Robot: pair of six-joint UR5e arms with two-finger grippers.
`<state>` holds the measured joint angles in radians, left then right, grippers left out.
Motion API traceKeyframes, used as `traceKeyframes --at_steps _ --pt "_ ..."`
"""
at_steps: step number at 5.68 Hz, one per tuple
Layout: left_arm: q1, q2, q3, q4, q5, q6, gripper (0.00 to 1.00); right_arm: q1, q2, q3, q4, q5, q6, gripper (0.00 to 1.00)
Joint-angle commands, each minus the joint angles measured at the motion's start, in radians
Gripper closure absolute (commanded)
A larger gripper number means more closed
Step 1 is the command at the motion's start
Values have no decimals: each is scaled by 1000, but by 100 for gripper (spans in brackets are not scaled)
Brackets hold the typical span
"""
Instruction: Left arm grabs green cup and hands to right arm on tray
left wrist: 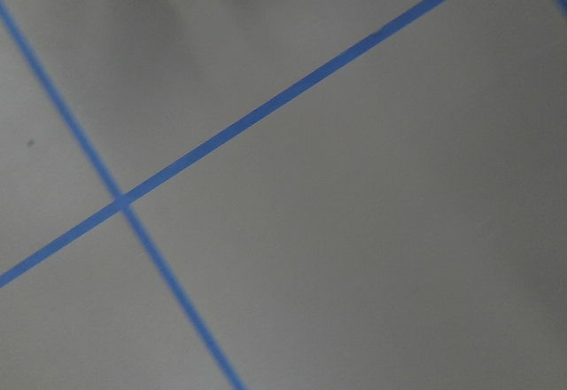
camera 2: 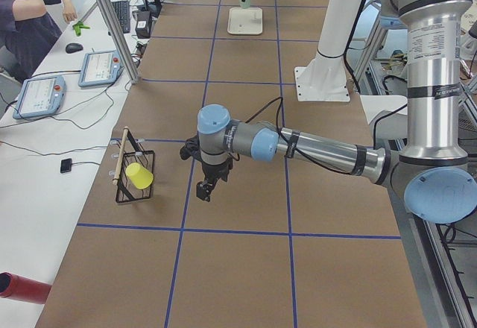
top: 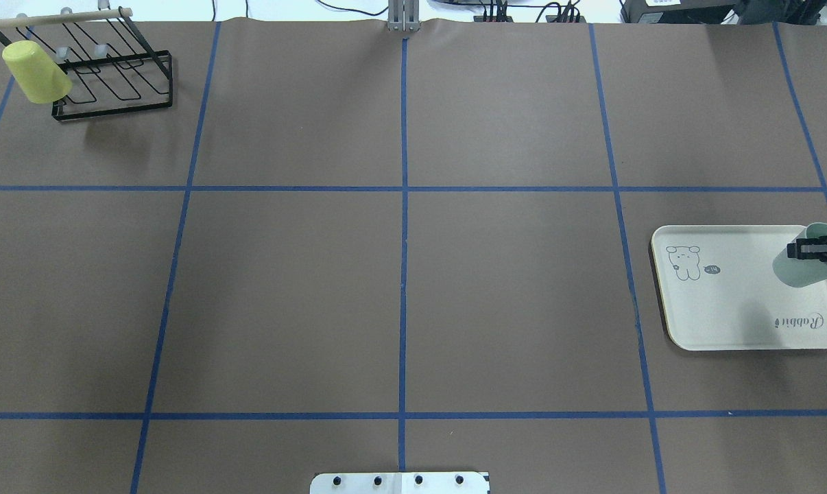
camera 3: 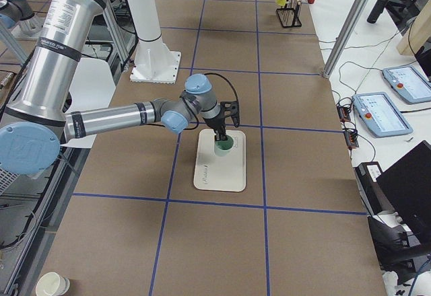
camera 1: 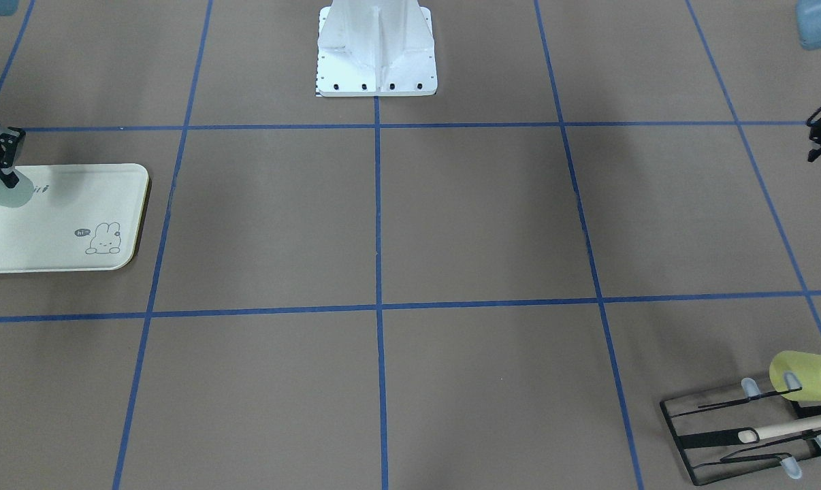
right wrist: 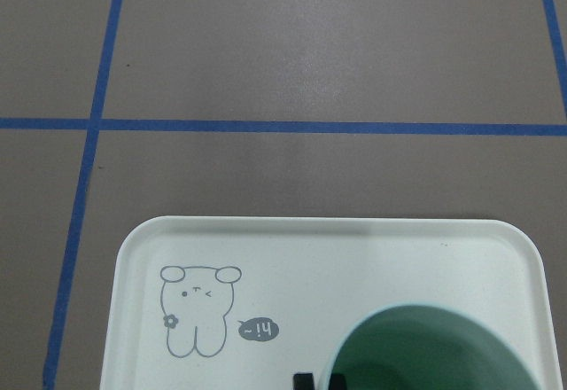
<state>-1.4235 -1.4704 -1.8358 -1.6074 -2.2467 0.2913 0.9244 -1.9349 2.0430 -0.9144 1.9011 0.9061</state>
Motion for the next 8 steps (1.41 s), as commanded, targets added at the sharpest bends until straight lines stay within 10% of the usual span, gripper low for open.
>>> traceKeyframes --at_steps 1,4,5,6,7,8 --pt "-40 5 23 1 -106 23 0 -80 -82 -3 127 -122 87 100" --pt "-38 5 26 4 -116 23 0 -380 -98 -52 210 -515 368 100" --pt "-40 5 26 6 -116 23 0 -403 -90 -67 210 -524 370 100" --pt "-38 5 26 6 -116 23 0 -415 -47 -107 210 -528 370 79" --pt "-38 5 26 6 -116 22 0 -415 -32 -110 210 -528 370 2" --pt "-38 4 26 7 -116 20 0 -397 -32 -78 198 -458 340 1"
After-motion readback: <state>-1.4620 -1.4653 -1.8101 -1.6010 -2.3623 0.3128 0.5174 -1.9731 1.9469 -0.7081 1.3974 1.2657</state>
